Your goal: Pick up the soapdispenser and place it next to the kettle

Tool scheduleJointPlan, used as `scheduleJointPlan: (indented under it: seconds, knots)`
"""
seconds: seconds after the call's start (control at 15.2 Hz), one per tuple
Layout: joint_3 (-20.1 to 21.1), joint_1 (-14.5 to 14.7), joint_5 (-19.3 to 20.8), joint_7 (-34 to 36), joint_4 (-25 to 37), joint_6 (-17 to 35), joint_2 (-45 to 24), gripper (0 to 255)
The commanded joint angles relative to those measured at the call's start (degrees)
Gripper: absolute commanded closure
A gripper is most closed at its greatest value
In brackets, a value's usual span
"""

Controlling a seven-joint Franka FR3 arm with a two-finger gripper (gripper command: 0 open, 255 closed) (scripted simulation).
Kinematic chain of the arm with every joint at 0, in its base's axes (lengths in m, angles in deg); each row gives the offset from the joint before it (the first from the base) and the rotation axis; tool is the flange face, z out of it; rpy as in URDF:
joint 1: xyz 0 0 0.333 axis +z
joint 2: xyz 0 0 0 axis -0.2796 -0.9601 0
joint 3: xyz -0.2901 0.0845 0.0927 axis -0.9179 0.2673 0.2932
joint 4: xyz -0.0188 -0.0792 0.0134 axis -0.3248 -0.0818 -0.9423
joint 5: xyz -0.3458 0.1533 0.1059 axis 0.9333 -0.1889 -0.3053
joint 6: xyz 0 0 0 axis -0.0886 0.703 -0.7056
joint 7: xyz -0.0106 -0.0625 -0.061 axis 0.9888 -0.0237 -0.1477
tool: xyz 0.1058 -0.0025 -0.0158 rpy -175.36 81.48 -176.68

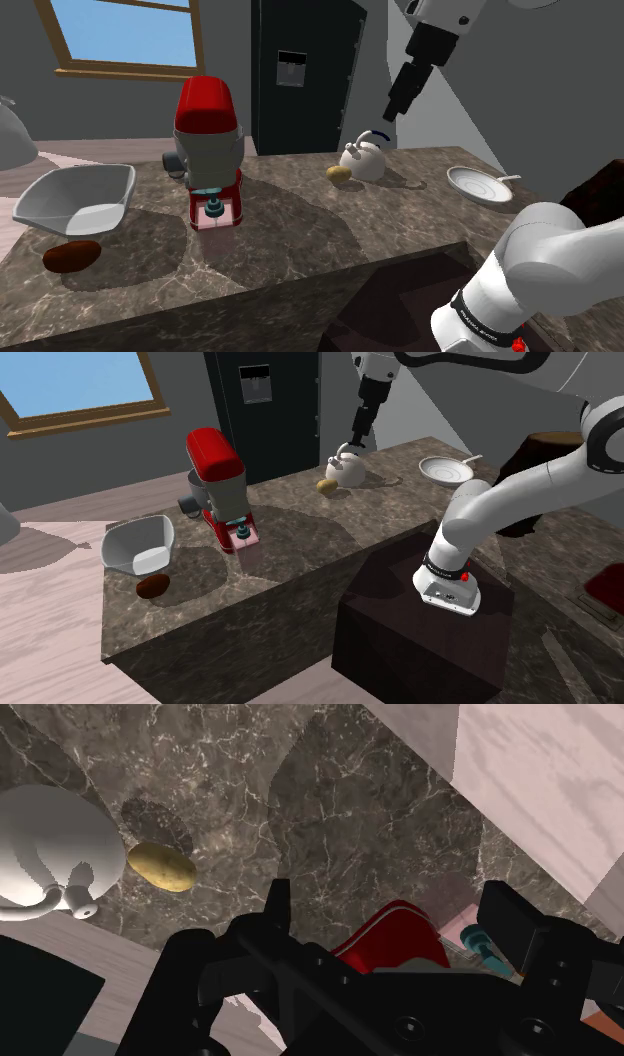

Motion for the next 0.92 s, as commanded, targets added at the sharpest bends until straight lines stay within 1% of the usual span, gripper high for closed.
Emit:
scheduleJointPlan:
  seconds: [0.0, 0.4, 0.86]
  knots:
    - [0.0, 0.0, 0.0, 0.0, 0.0, 0.0, 0.0, 0]
    - [4.9, 1.9, -1.7, 2.4, -1.3, 9.8, -7.1, 0]
    - [10.7, 3.5, -1.8, 5.6, 0.3, 20.4, -17.8, 0]
